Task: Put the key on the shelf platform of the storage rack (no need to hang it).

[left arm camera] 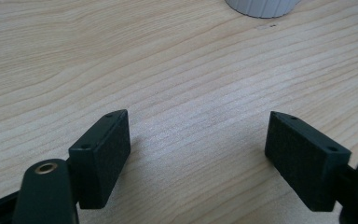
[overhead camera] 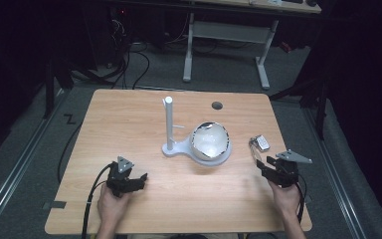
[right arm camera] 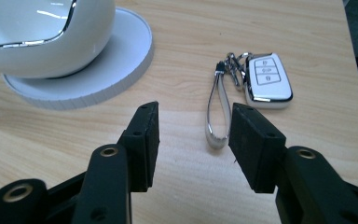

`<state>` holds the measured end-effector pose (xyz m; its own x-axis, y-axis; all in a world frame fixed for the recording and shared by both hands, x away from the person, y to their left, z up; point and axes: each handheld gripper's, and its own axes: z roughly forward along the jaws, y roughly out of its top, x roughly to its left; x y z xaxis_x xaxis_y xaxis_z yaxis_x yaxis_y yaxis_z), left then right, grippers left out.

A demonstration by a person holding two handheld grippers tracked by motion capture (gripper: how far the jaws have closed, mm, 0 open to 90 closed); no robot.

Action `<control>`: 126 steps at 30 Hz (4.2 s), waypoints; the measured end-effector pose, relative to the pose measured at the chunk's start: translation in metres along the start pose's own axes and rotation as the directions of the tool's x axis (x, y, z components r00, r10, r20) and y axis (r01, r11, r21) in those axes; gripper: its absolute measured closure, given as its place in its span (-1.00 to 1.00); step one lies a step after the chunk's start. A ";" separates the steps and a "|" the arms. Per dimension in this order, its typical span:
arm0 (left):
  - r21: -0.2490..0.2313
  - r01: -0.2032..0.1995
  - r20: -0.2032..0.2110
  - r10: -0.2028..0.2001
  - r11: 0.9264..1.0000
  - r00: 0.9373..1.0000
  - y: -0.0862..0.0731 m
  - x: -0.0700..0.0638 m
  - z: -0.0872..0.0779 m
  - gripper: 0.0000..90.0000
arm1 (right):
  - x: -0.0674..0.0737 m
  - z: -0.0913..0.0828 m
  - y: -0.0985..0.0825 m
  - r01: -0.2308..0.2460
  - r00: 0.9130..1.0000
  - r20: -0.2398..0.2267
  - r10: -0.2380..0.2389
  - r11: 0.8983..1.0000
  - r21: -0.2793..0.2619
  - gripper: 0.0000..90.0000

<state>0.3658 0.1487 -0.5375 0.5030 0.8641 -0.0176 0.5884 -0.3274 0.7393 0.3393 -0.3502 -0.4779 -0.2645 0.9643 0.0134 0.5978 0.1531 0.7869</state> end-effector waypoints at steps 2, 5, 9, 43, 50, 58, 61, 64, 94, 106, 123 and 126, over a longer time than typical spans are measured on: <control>0.000 0.000 0.000 0.000 1.000 1.000 0.000 0.000 0.000 -0.50 | 0.000 0.001 0.004 0.011 1.000 0.001 -0.011 1.000 -0.005 0.20; 0.000 0.000 0.000 0.000 1.000 1.000 0.000 0.000 0.000 -0.50 | 0.000 0.003 0.010 0.016 1.000 0.002 -0.016 1.000 -0.005 0.21; 0.001 0.000 0.000 0.000 1.000 1.000 0.000 0.000 0.000 -0.50 | 0.001 0.006 0.017 0.022 1.000 -0.001 -0.022 1.000 -0.001 0.22; 0.000 -0.001 0.000 0.001 1.000 1.000 0.000 0.000 0.000 -0.50 | -0.018 0.066 0.051 -0.019 0.999 -0.024 0.022 0.994 0.109 0.40; 0.000 0.000 0.000 0.000 1.000 1.000 0.000 0.000 0.000 -0.50 | -0.020 0.081 0.050 -0.033 0.999 0.007 0.033 0.990 0.139 0.43; 0.000 0.000 0.000 0.000 1.000 1.000 0.000 0.000 0.000 -0.50 | -0.023 0.090 0.046 -0.045 0.999 0.019 0.043 0.985 0.167 0.44; 0.000 0.000 0.000 0.000 1.000 1.000 0.000 0.000 0.000 -0.50 | -0.022 0.093 0.046 -0.036 0.999 0.032 0.031 0.984 0.173 0.47; 0.000 0.000 0.000 0.000 1.000 1.000 0.000 0.000 0.000 -0.50 | -0.022 0.098 0.044 -0.035 0.999 0.040 0.027 0.981 0.189 0.50; 0.000 0.001 -0.001 -0.001 1.000 1.000 0.000 0.000 0.000 -0.50 | -0.025 0.110 0.037 -0.039 0.998 0.051 0.029 0.980 0.196 0.81; 0.000 0.000 -0.001 0.000 1.000 1.000 0.000 0.000 0.000 -0.50 | -0.024 0.093 0.044 -0.020 0.999 0.042 0.014 0.988 0.150 0.82; 0.000 0.000 0.000 0.000 1.000 1.000 0.000 0.000 0.000 -0.50 | -0.023 0.053 0.057 -0.006 1.000 -0.010 0.006 1.000 0.015 0.82; 0.000 0.000 0.000 0.000 1.000 1.000 0.000 0.000 0.000 -0.50 | -0.023 0.047 0.058 0.000 1.000 -0.014 0.000 1.000 -0.001 0.82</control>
<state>0.3659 0.1487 -0.5375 0.5029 0.8642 -0.0172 0.5884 -0.3277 0.7392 0.4153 -0.3531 -0.4620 -0.2750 0.9612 0.0214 0.5968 0.1533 0.7876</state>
